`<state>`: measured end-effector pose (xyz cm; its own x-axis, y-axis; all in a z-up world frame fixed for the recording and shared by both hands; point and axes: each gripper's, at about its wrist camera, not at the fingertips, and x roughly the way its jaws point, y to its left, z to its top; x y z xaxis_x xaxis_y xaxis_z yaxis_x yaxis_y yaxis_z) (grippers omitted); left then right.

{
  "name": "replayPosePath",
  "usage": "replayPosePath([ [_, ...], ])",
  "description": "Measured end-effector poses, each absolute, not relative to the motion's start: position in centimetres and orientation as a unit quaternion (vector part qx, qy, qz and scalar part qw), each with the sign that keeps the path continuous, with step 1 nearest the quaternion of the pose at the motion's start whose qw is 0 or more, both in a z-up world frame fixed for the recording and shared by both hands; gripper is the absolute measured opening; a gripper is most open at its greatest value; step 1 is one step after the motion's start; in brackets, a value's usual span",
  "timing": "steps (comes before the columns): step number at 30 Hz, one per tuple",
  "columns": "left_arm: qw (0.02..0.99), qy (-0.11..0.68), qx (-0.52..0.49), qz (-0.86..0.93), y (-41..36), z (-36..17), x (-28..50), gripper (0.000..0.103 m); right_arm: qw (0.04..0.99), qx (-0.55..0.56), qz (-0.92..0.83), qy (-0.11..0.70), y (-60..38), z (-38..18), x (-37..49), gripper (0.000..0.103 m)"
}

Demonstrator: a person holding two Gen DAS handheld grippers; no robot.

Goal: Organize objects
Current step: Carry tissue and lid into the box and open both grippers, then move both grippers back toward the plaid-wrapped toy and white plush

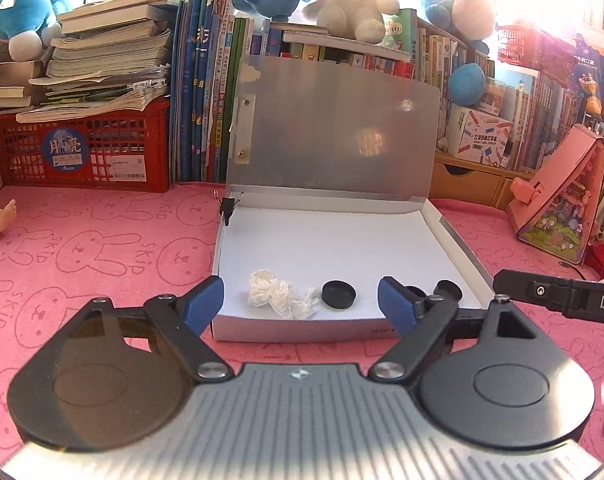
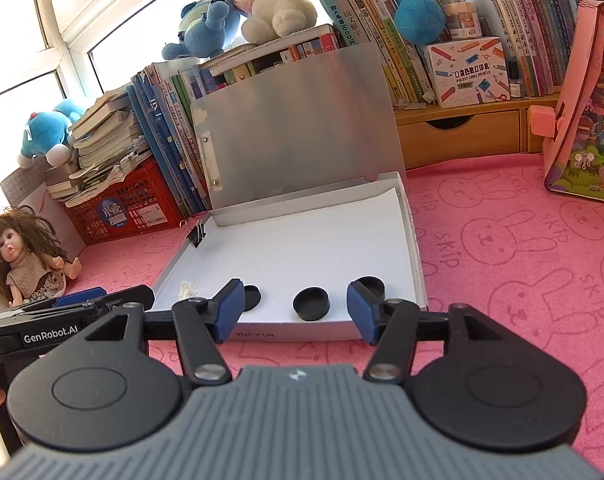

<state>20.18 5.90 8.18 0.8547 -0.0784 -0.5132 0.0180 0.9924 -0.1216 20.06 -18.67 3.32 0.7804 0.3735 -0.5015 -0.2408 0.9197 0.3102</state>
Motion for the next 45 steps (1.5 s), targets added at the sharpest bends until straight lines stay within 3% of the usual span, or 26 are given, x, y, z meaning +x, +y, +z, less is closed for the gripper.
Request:
replayPosePath([
  [23, 0.969, 0.238, -0.037, -0.051, 5.2, 4.7, 8.3, 0.094, 0.965, 0.011, 0.147, 0.218, -18.7, 0.6, 8.1, 0.088],
  [45, 0.968, 0.239, -0.003, -0.073, 1.8, 0.7, 5.8, 0.096, 0.957, -0.019, 0.131, 0.257, -17.8, -3.8, 6.3, 0.094],
])
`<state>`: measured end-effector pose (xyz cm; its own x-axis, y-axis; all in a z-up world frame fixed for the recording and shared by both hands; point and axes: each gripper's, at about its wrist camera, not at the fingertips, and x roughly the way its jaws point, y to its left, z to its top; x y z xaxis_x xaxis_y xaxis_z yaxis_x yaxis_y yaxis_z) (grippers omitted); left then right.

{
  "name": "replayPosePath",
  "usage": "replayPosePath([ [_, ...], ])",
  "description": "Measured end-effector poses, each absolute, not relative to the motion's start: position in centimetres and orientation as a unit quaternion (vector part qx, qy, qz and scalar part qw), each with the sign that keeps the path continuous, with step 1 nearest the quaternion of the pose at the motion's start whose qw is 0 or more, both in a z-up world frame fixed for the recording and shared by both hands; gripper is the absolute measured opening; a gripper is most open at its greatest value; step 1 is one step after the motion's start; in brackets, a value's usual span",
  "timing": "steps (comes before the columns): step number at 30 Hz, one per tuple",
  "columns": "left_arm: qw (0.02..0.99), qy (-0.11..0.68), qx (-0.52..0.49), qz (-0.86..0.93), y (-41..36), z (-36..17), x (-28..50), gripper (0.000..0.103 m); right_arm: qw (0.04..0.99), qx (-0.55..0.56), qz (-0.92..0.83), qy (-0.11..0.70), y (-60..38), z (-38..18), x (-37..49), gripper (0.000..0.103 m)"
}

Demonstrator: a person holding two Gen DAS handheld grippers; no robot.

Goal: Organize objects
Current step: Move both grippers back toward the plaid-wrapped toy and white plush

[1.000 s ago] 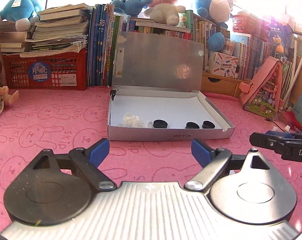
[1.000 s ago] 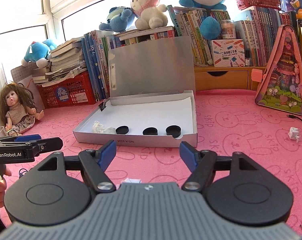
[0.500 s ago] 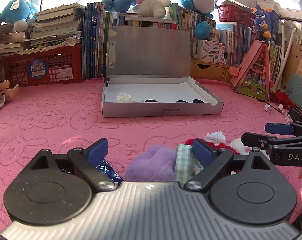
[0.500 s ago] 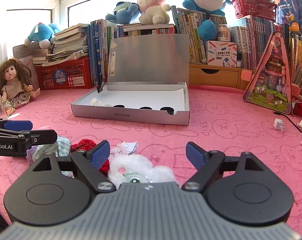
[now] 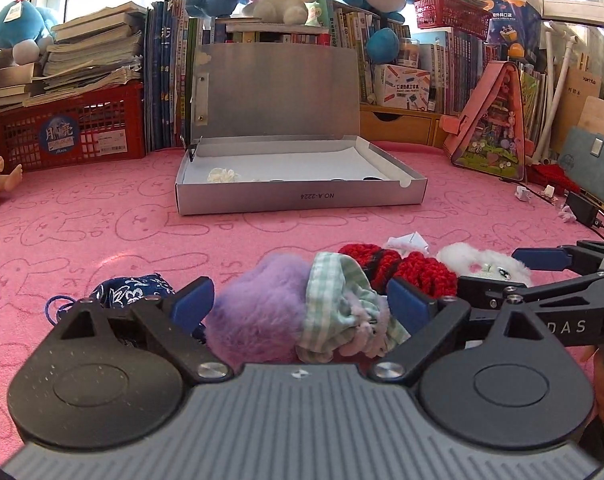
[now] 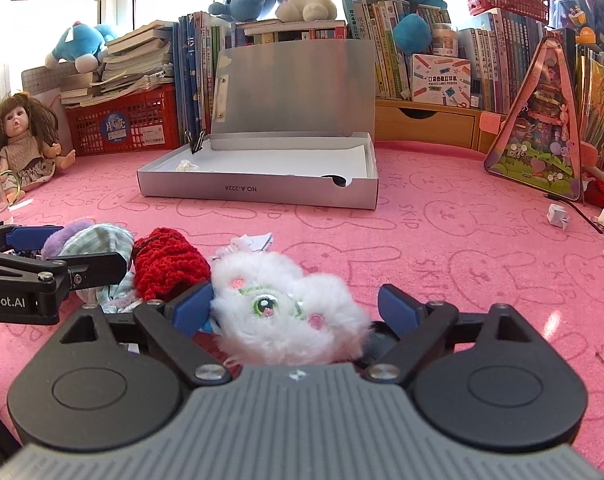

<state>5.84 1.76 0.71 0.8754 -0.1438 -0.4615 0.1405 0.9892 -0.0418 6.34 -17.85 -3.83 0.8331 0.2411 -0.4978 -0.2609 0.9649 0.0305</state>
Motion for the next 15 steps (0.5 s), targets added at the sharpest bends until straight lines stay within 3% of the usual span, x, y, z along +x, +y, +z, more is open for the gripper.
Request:
replayPosePath([
  [6, 0.968, 0.24, -0.021, -0.068, 2.2, 0.2, 5.9, 0.098, 0.954, -0.069, 0.14, 0.256, -16.2, -4.1, 6.0, 0.095],
  [15, 0.975, 0.216, -0.012, -0.045, 3.6, 1.7, 5.1, 0.098, 0.943, -0.041, 0.147, 0.295, -16.7, -4.3, 7.2, 0.097],
])
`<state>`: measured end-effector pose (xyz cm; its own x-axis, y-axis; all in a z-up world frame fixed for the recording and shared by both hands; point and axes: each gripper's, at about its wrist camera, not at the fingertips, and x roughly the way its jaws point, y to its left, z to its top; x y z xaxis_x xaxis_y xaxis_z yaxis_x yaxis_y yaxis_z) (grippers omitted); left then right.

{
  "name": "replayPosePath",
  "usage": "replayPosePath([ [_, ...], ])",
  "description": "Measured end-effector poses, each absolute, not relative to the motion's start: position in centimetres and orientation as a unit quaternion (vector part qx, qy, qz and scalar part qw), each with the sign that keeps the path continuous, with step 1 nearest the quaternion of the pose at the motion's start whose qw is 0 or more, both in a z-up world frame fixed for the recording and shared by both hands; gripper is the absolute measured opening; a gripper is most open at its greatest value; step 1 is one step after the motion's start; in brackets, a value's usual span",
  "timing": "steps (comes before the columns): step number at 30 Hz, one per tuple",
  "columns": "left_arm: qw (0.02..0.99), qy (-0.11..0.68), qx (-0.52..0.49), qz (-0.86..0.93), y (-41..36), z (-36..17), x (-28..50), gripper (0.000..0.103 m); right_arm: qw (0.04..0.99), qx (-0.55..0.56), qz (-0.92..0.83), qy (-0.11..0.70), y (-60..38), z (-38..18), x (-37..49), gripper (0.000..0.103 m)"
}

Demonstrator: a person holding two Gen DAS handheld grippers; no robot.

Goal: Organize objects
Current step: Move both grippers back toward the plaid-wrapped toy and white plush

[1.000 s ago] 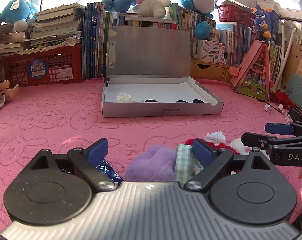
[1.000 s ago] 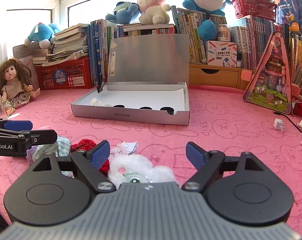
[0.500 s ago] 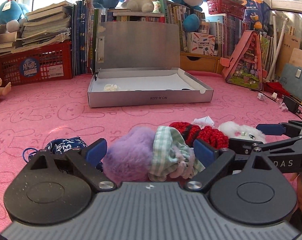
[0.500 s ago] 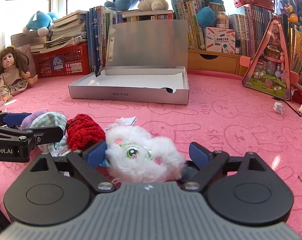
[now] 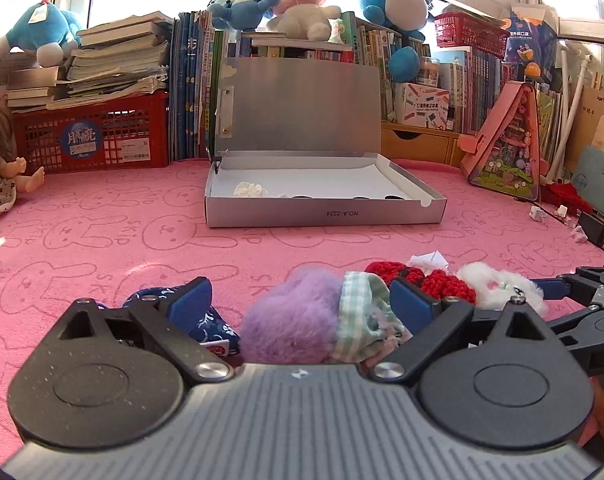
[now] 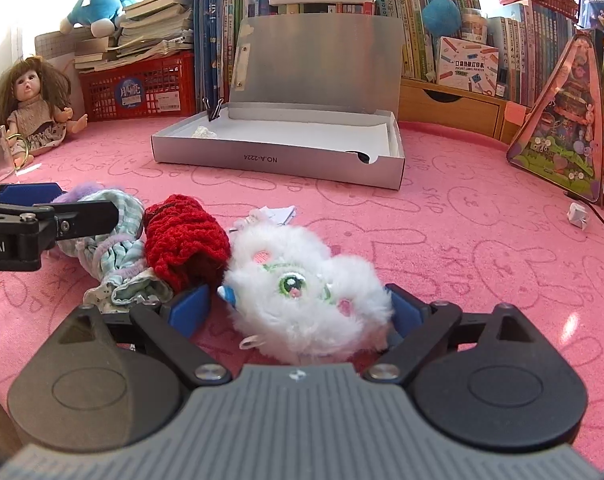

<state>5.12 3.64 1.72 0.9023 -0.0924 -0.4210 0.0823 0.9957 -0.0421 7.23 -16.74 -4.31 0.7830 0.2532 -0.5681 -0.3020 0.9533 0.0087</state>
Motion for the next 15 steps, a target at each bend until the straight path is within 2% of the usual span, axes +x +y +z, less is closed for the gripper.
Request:
replayPosePath([
  [15, 0.977, 0.205, 0.026, -0.047, 4.5, 2.6, 2.8, 0.097, 0.943, -0.045, 0.146, 0.296, -16.7, -4.5, 7.2, 0.097],
])
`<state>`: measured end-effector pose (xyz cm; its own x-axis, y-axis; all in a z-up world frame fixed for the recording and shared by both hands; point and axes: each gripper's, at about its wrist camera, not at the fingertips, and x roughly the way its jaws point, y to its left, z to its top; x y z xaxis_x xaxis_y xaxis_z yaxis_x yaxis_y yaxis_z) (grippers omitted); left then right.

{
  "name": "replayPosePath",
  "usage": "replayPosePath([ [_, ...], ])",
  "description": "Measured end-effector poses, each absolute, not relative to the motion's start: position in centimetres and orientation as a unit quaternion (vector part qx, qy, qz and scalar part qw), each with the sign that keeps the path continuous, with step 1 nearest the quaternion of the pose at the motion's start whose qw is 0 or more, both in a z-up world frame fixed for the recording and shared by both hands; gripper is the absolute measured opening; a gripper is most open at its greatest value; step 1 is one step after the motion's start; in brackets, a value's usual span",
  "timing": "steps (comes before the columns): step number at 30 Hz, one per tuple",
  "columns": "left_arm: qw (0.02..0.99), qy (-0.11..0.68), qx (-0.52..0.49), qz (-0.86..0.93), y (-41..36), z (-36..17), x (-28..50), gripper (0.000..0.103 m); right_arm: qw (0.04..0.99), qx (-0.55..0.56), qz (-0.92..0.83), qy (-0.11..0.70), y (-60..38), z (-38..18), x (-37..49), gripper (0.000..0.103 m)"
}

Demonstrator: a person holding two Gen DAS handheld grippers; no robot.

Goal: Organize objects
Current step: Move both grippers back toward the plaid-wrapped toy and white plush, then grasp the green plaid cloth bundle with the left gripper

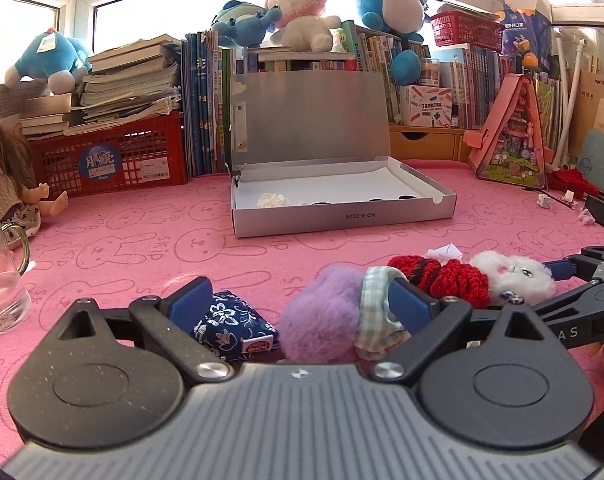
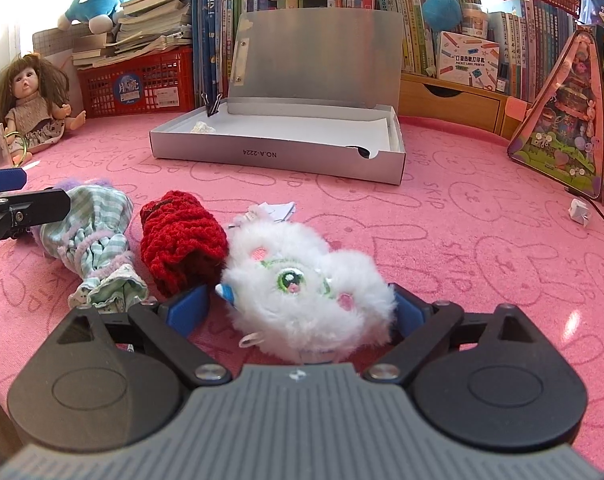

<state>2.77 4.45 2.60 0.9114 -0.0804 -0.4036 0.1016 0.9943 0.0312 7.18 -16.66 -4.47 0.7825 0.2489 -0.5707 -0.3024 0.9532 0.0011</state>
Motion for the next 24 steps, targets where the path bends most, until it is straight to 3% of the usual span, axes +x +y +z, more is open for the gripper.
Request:
replayPosePath([
  [3, 0.976, 0.198, 0.019, -0.084, 3.4, 2.7, 2.0, 0.095, 0.943, -0.045, 0.146, 0.295, -16.6, -4.5, 7.2, 0.097],
  [7, 0.97, 0.206, 0.029, -0.127, 1.3, 2.5, 1.5, 0.071, 0.943, -0.045, 0.146, 0.295, -16.7, -4.4, 7.2, 0.097],
  [10, 0.968, 0.208, 0.048, -0.131, 0.2, 2.1, 1.4, 0.06, 0.944, -0.045, 0.145, 0.294, -16.7, -4.4, 7.1, 0.097],
  [20, 0.962, 0.22, 0.057, -0.149, -0.5, 1.8, 1.6, 0.063, 0.944, -0.045, 0.145, 0.293, -16.7, -4.4, 7.1, 0.097],
  [24, 0.961, 0.226, 0.064, -0.146, -0.3, 1.2, 2.2, 0.077, 0.944, -0.045, 0.145, 0.292, -16.7, -4.3, 7.0, 0.097],
])
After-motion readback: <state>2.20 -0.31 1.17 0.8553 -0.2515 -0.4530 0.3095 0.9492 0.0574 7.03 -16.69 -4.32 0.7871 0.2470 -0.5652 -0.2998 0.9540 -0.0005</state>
